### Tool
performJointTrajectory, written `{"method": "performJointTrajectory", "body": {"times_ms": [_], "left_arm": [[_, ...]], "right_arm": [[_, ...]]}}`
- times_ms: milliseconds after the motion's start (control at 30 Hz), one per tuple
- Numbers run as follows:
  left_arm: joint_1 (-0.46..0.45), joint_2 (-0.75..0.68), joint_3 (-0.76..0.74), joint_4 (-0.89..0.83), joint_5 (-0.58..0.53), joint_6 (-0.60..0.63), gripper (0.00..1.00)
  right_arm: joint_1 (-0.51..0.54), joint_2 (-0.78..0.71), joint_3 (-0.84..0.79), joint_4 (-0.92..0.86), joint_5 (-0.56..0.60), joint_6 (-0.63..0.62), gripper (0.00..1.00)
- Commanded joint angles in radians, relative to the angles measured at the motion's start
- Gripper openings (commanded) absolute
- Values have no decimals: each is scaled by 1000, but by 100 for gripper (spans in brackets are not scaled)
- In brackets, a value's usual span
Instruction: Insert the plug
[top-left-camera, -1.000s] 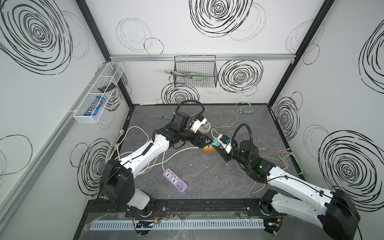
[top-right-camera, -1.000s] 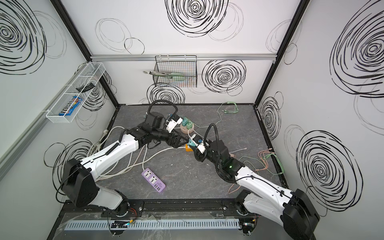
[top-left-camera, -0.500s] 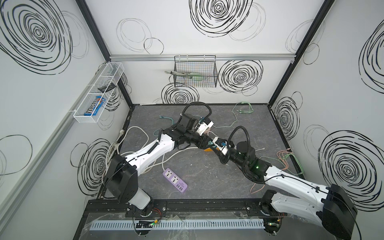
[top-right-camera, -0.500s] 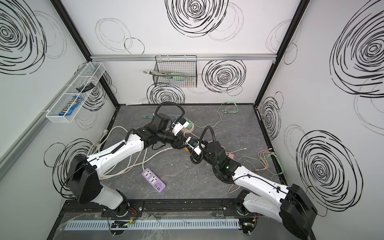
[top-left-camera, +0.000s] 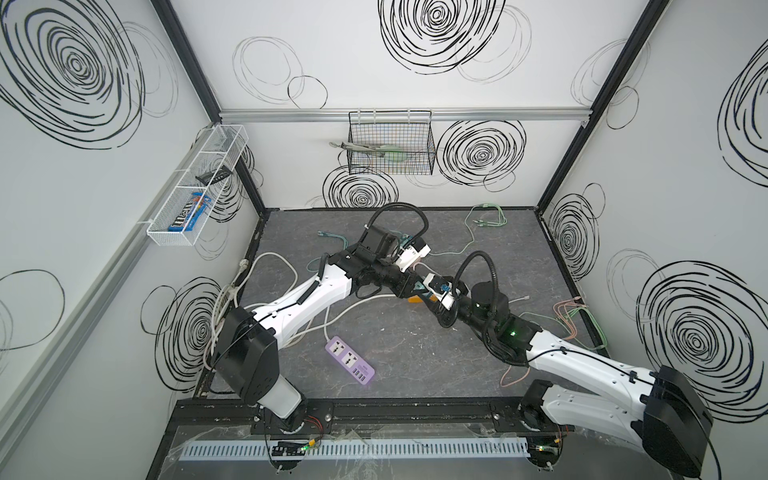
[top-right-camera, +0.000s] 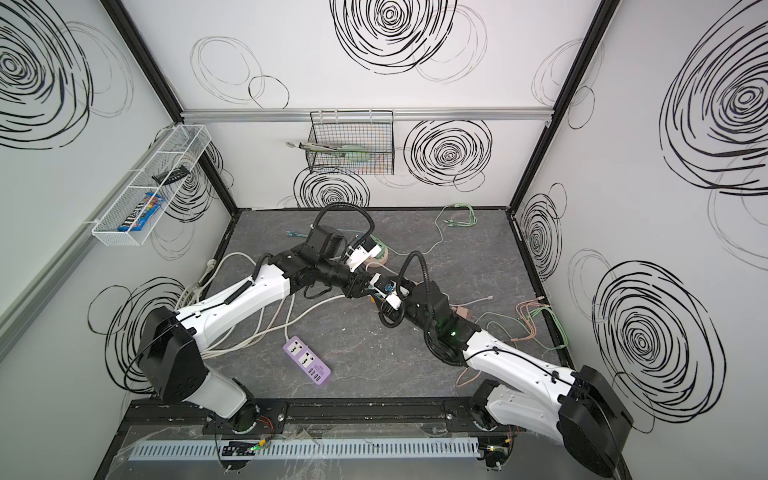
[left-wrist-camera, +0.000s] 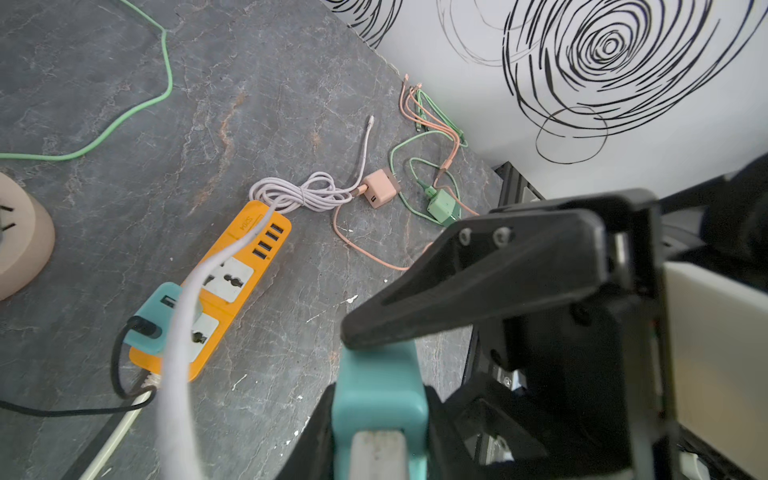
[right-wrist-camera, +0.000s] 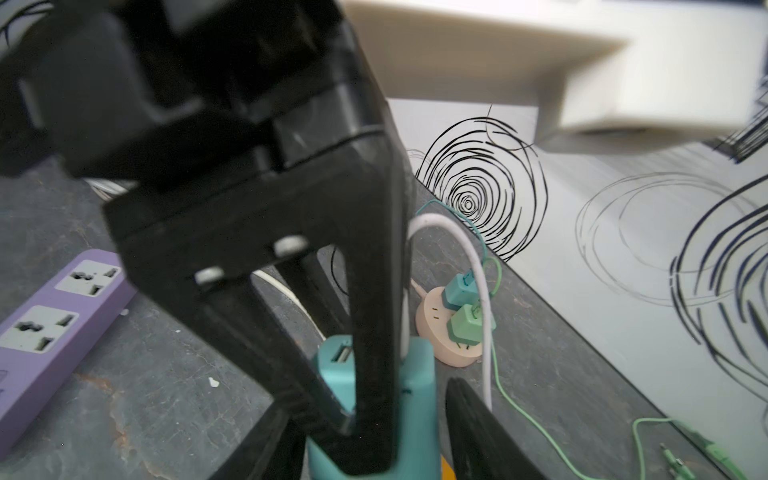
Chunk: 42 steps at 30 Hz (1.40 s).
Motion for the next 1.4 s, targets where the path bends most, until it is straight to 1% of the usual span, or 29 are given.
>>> {"method": "performJointTrajectory", "body": {"times_ms": [0,33,67,167,267,333,400,533,667,833,900,1033,1267,1333,1367], "left_arm": [[12,-25,9,39,-52,30,0],[21,-34,1,59,-61,16,0],[29,-42,-8,79,-69,2,0],[59,-61,-27,123,-94,-49,0],[88,-72,-27,150,-68,-95,0],[90,-81,-21,159,-60,-110,0],[84,-90,-9,162,-67,-115,0],[74,-101,16,159,-52,-124,0],[63,-107,29,151,-55,-117,0],[61,-110,23,143,-63,-115,0],[62,-110,17,143,-63,-114,0],[62,-104,16,138,-65,-114,0],[61,-109,7,138,-87,-110,0],[61,-110,4,139,-88,-110,0],[60,-110,1,140,-87,-111,0]], "right_arm": [[1,-20,65,-30,-11,39,91],[-2,-26,72,-61,12,64,100],[-9,-33,75,-85,29,88,98],[-67,-71,60,-136,71,173,97],[-177,-100,30,-164,142,342,97],[-253,-107,12,-190,145,446,97],[-322,-105,-19,-195,97,491,97],[-385,-66,-58,-167,15,498,97],[-391,28,-53,-161,4,504,97],[-392,173,19,-266,-38,539,97],[-393,226,40,-297,-45,547,97],[-394,323,73,-333,-94,552,98],[-393,396,82,-289,-105,576,98],[-394,412,84,-272,-98,576,100],[-393,418,86,-266,-81,578,99]]}}
